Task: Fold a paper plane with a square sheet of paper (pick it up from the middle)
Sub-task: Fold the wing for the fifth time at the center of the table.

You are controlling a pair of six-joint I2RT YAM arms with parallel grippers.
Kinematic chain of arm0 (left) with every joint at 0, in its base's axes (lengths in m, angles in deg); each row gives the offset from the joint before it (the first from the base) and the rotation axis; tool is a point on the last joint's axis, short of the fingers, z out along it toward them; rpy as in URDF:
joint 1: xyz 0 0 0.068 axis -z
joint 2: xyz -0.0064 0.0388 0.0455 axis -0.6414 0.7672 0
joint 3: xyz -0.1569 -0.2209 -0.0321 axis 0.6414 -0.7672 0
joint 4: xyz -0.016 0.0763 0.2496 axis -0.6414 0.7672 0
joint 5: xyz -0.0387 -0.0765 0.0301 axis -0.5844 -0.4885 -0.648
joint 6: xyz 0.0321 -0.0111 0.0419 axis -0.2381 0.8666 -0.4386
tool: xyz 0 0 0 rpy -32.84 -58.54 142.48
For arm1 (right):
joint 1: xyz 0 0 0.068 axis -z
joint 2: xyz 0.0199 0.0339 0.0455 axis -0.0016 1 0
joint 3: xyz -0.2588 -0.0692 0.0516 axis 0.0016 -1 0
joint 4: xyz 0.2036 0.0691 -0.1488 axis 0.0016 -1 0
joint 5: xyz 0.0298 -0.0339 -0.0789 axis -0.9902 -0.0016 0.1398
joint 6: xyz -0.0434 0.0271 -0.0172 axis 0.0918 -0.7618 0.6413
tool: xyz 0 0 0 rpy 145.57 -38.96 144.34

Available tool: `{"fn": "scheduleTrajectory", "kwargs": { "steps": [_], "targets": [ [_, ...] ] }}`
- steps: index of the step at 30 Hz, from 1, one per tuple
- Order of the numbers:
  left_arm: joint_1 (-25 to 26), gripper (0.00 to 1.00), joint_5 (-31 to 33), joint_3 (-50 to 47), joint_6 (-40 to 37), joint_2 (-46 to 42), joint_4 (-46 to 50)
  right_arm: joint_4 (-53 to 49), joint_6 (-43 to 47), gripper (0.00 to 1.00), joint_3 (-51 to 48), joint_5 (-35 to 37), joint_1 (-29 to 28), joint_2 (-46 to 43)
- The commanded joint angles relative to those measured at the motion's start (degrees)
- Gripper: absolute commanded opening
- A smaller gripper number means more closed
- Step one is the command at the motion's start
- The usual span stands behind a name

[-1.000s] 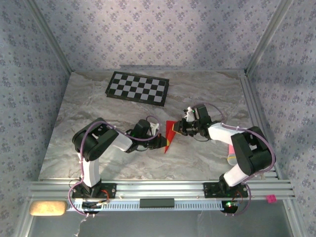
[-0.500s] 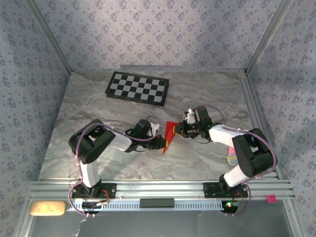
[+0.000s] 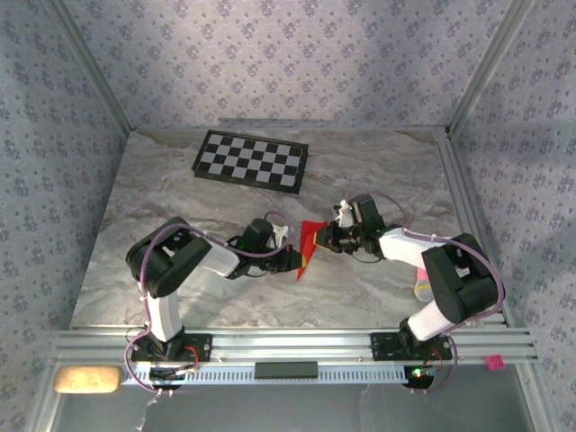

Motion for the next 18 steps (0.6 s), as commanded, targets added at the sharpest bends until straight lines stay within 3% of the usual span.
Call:
{"fn": "scheduleTrajectory", "kwargs": {
  "steps": [1,18],
  "targets": [
    [-0.4,0.00,1.1,-2.4,3.0,2.3,0.2,0.4,1.6,0.13,0.7,-1.6,-0.8,1.8],
    [-1.0,0.00,3.6,-4.2,7.1,2.8,0.7,1.5,2.9,0.13,5.8,-3.6,-1.2,9.3]
  ]
}}
